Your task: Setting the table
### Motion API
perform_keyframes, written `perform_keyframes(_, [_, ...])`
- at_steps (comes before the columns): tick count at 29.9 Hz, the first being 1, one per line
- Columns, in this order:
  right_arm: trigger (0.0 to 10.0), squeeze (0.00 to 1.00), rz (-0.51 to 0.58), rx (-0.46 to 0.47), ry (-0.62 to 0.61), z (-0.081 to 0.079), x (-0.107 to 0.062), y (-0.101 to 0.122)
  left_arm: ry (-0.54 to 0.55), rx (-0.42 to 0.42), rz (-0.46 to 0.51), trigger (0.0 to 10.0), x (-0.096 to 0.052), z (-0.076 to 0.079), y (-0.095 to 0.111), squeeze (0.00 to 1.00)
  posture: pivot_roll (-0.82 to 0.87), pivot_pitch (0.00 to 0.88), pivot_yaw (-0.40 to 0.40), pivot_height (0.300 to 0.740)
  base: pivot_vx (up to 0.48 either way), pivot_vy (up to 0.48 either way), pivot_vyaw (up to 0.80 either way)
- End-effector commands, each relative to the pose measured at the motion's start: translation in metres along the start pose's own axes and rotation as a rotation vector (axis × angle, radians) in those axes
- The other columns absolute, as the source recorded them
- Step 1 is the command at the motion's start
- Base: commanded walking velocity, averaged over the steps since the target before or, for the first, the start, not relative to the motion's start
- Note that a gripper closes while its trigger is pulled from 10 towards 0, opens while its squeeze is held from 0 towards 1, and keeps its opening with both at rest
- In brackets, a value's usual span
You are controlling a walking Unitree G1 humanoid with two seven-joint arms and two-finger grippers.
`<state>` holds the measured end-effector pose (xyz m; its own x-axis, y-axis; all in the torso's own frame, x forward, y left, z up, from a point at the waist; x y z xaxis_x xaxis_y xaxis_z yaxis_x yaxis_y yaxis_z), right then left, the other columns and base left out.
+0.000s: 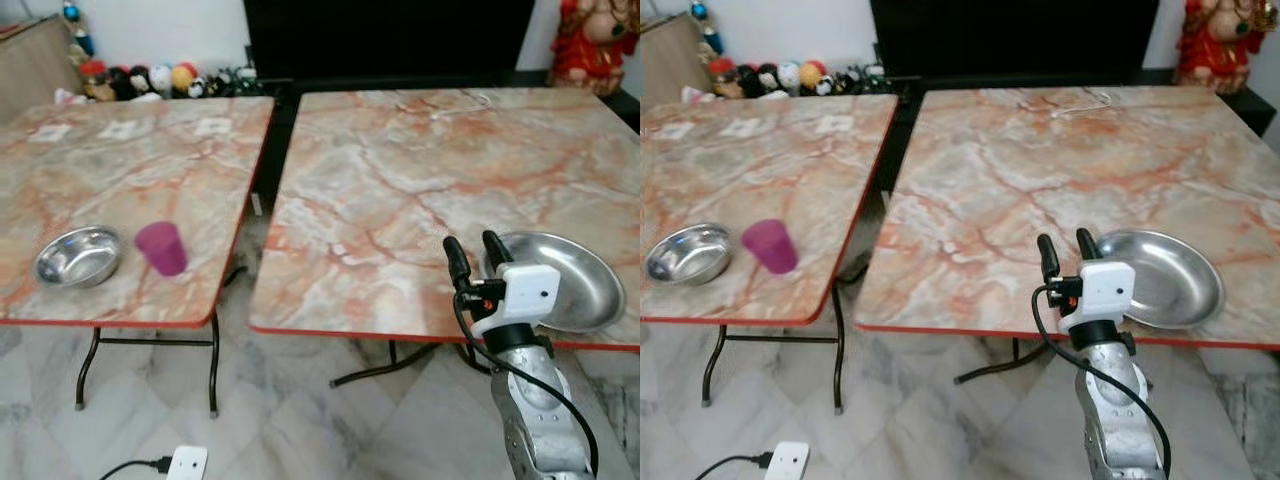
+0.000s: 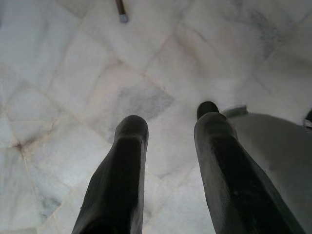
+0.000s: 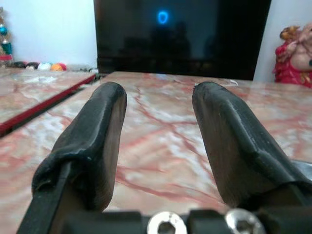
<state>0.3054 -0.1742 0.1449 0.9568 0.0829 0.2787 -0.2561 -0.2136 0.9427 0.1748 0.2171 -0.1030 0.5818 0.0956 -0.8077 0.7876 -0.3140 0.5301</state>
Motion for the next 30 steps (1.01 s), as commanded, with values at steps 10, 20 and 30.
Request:
perform_keyframes(10, [10.0,0.00,0.018,0.036,-0.004,-0.014,0.012,0.001,0.022,-0.011,-0.028,10.0,-0.001,-0.007,-0.007,0.00,-0.12,0.072,0.076,0.740,0.000,0.480,0.00])
perform_keyframes(20, [10.0,0.00,0.032,0.048,-0.008,-0.018,0.020,0.001,0.027,-0.025,-0.021,10.0,0.000,-0.008,-0.002,0.00,-0.12,0.057,0.081,0.740,0.000,0.480,0.00])
perform_keyframes(30, [10.0,0.00,0.046,0.047,-0.023,-0.016,0.025,0.003,0.043,-0.037,-0.019,10.0,0.001,-0.011,0.002,0.00,-0.10,0.042,0.090,0.740,0.000,0.480,0.00])
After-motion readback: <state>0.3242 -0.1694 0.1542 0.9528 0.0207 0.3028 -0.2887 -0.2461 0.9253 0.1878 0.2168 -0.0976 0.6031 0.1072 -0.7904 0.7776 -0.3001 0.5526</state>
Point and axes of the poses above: a point about 5 cm out from each wrist's last joint towards the gripper, its own x axis pointing out of the wrist towards the gripper, its own y axis along the axis of the wrist's last joint, z = x × y, the point moved 2 cm from there along x, pointing out of the wrist towards the gripper, and after that the axes turned 14 degrees about x, right-handed, at the moved point
